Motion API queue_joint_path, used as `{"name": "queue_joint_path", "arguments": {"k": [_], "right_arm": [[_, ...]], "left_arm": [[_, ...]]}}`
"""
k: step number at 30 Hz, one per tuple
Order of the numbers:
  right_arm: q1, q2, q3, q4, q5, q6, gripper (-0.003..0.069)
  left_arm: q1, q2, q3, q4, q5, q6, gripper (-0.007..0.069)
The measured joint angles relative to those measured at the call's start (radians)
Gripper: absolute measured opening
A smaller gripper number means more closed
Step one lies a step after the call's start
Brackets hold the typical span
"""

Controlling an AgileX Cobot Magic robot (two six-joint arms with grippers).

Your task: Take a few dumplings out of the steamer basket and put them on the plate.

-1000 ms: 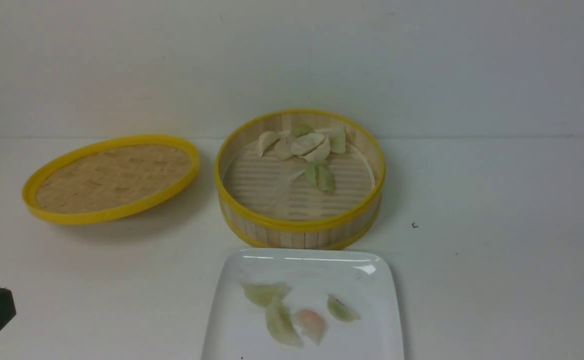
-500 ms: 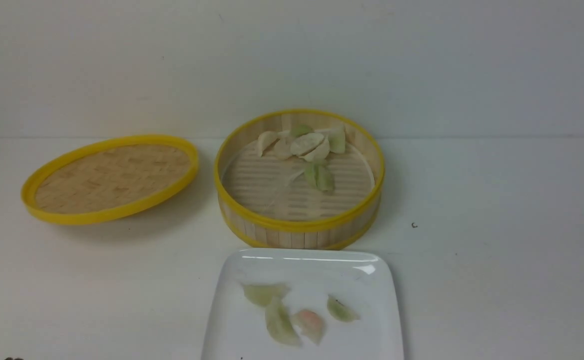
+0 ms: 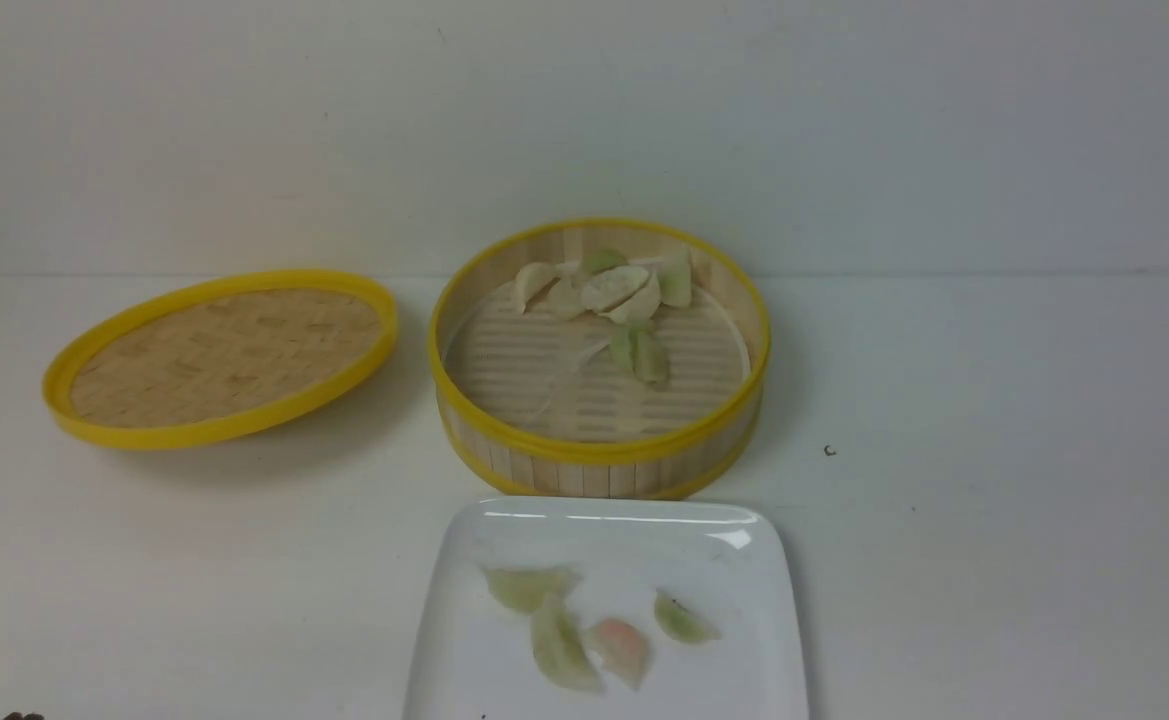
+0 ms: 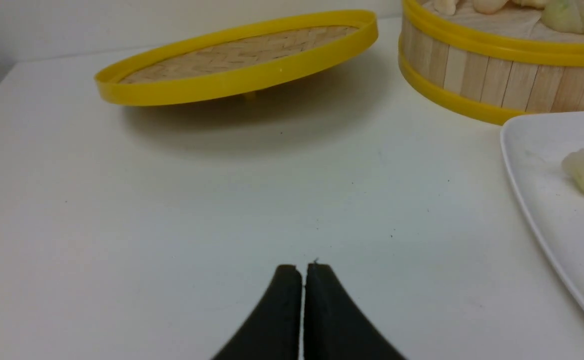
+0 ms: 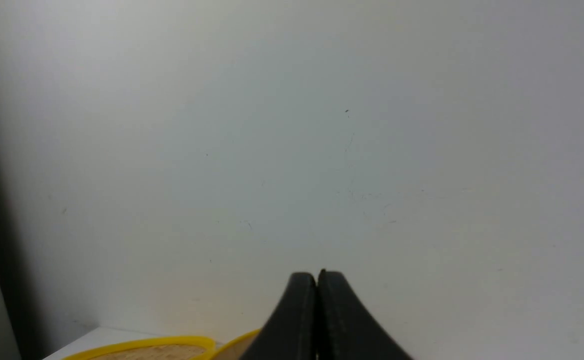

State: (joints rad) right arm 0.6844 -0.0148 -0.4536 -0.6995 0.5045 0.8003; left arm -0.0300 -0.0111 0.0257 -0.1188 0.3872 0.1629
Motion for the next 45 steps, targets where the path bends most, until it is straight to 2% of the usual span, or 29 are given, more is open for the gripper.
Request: {"name": "queue_joint_path", "arguments": {"k": [16, 19, 21, 22, 23, 24, 26, 29, 33, 34, 38, 39, 40, 44, 45], "right_arm": [[0.000, 0.000, 0.000, 0.022, -0.019, -0.007, -0.0015], [0.000, 0.000, 0.000, 0.171, -0.054, -0.143, -0.0015], [0.000, 0.000, 0.000, 0.351, -0.077, -0.315, -0.0015], [0.000, 0.000, 0.000, 0.351, -0.078, -0.332, -0.0015], [0.000, 0.000, 0.000, 0.483, -0.086, -0.456, -0.0015], [0.000, 0.000, 0.000, 0.497, -0.087, -0.470, -0.0015], [0.000, 0.000, 0.001, 0.636, -0.090, -0.620, -0.0015], [0.000, 0.000, 0.008, 0.706, -0.096, -0.716, -0.0015], [-0.014, 0.000, 0.045, 0.707, -0.111, -0.754, -0.0015], [-0.034, 0.000, 0.062, 0.699, -0.115, -0.758, -0.0015], [-0.256, 0.000, 0.192, 0.686, -0.116, -0.761, -0.0015], [-0.278, 0.000, 0.207, 0.685, -0.116, -0.761, -0.0015], [-0.362, 0.000, 0.270, 0.682, -0.116, -0.761, -0.0015], [-0.536, 0.000, 0.429, 0.681, -0.112, -0.760, -0.0015], [-0.555, 0.000, 0.452, 0.682, -0.105, -0.760, -0.0015]], "left_arm": [[0.000, 0.000, 0.000, -0.001, 0.000, 0.000, -0.0006], [0.000, 0.000, 0.000, -0.001, 0.000, 0.000, -0.0006], [0.000, 0.000, 0.000, -0.001, 0.000, 0.000, -0.0006], [0.000, 0.000, 0.000, -0.001, 0.000, 0.000, -0.0006], [0.000, 0.000, 0.000, -0.001, 0.000, 0.000, -0.0006], [0.000, 0.000, 0.000, -0.001, 0.000, 0.000, -0.0006], [0.000, 0.000, 0.000, -0.001, 0.000, 0.000, -0.0006], [0.000, 0.000, 0.000, -0.001, 0.000, 0.000, -0.0006], [0.000, 0.000, 0.000, -0.001, 0.000, 0.000, -0.0006], [0.000, 0.000, 0.000, -0.001, 0.000, 0.000, -0.0006], [0.000, 0.000, 0.000, -0.001, 0.000, 0.000, -0.0006], [0.000, 0.000, 0.000, -0.001, 0.000, 0.000, -0.0006], [0.000, 0.000, 0.000, -0.001, 0.000, 0.000, -0.0006], [0.000, 0.000, 0.000, -0.001, 0.000, 0.000, -0.0006], [0.000, 0.000, 0.000, -0.001, 0.000, 0.000, -0.0006]]}}
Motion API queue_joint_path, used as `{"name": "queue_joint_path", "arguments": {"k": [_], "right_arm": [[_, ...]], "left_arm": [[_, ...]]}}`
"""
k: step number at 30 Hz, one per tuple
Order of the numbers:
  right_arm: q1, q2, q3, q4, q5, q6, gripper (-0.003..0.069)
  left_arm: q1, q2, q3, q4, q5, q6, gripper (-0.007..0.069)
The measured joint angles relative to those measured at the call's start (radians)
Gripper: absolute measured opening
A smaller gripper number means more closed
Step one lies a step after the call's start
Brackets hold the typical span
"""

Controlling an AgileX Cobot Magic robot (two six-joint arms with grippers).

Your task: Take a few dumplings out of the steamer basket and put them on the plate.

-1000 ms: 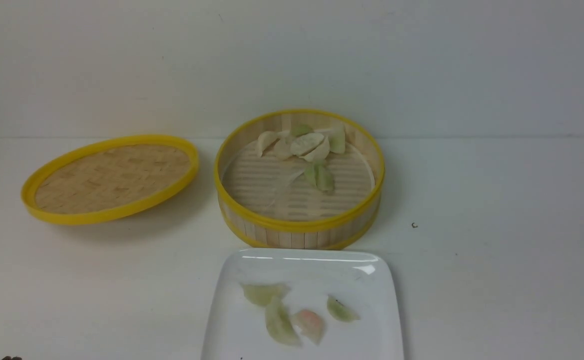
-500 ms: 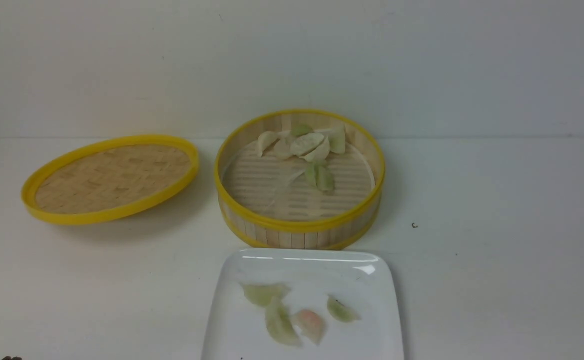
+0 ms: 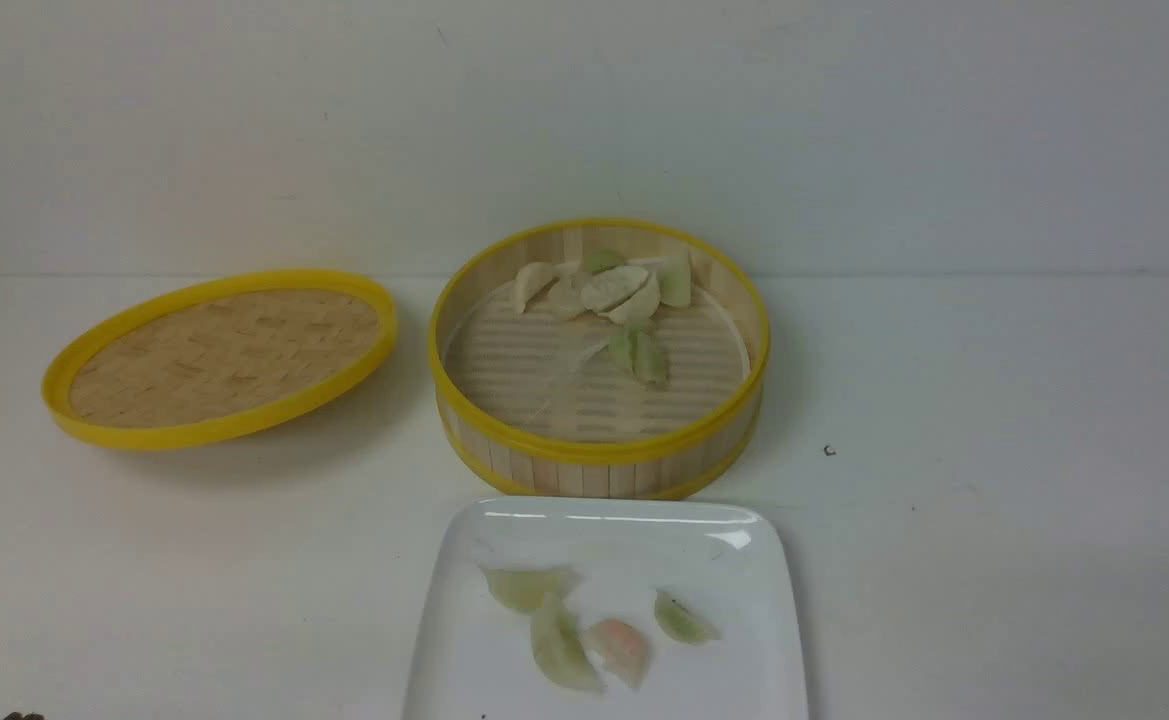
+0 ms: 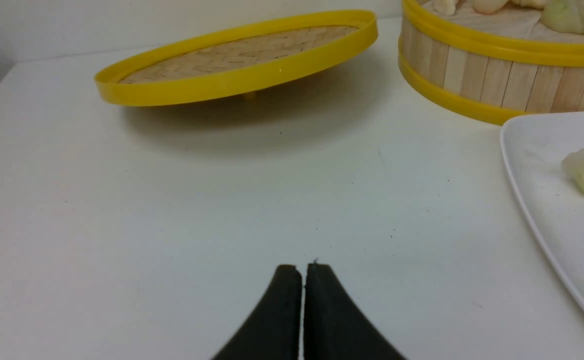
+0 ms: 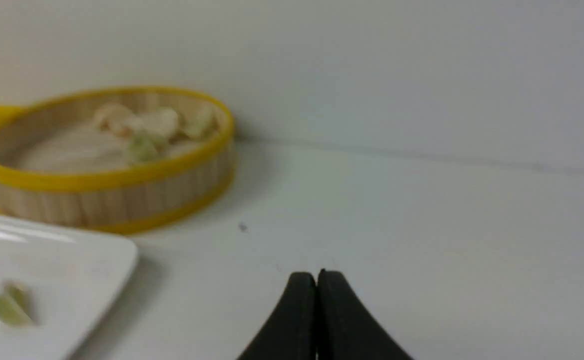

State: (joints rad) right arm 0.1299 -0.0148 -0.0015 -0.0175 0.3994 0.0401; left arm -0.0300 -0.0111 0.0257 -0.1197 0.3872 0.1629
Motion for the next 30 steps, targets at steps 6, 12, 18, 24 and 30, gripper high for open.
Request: {"name": "queue_joint_path", "arguments": {"k": [6, 12, 18, 24, 30], "right_arm": [[-0.081, 0.002, 0.018, 0.000, -0.003, 0.003, -0.0015], [-0.082, 0.002, 0.019, 0.000, -0.003, 0.003, -0.0015], [-0.082, 0.002, 0.019, 0.000, -0.003, 0.003, -0.0015], [-0.082, 0.002, 0.019, 0.000, -0.004, 0.003, -0.0015], [-0.082, 0.002, 0.019, 0.000, -0.004, 0.003, -0.0015]], "left_arm": [[0.000, 0.000, 0.000, 0.000, -0.001, 0.000, -0.0006], [0.000, 0.000, 0.000, 0.000, -0.001, 0.000, -0.0006], [0.000, 0.000, 0.000, 0.000, -0.001, 0.000, -0.0006], [0.000, 0.000, 0.000, 0.000, -0.001, 0.000, -0.0006], [0.000, 0.000, 0.000, 0.000, -0.001, 0.000, -0.0006]]}}
